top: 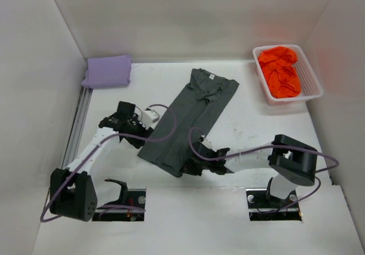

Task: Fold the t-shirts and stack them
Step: Grab the bottom of the folded rectangular tshirt with both arms

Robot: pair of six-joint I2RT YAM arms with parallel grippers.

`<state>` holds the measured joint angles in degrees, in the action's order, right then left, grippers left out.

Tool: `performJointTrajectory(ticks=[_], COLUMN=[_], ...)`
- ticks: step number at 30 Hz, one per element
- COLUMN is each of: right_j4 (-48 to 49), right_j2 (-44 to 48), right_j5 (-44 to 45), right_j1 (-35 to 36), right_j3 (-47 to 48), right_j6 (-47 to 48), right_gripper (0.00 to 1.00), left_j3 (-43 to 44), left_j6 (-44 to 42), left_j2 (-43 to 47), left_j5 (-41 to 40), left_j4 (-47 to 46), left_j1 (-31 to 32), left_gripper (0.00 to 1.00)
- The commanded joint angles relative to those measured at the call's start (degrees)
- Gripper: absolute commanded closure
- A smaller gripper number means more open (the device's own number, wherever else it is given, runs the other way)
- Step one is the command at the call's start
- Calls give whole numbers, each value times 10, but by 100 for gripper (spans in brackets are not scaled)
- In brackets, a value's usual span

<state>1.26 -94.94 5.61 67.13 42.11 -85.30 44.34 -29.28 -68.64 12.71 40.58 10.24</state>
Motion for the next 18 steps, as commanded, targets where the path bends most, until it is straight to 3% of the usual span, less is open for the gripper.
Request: performJointTrajectory(ticks=[1, 7, 13, 15, 18], right_j4=[-34, -84, -155, -179, -225], right_j2=[64, 209, 327, 377, 434], right_j5=[-10, -12, -29, -17, 10], right_j1=[4, 38, 91, 103, 105], right_j3=[-78, -201, -218, -215, -211], right_j6=[-20, -60, -29, -31, -46], right_gripper=[97, 92, 57, 48, 46], left_j3=[19, -58, -134, -153, -187], left_j6=[-86, -267, -323, -319, -336], left_j2=[49, 139, 184, 168, 159], left_j5=[-46, -164, -176, -178, -166], left_j4=[39, 47, 44, 29, 0], left_j1=[112, 329, 506, 535, 555], left_gripper=[53, 50, 50, 51, 51])
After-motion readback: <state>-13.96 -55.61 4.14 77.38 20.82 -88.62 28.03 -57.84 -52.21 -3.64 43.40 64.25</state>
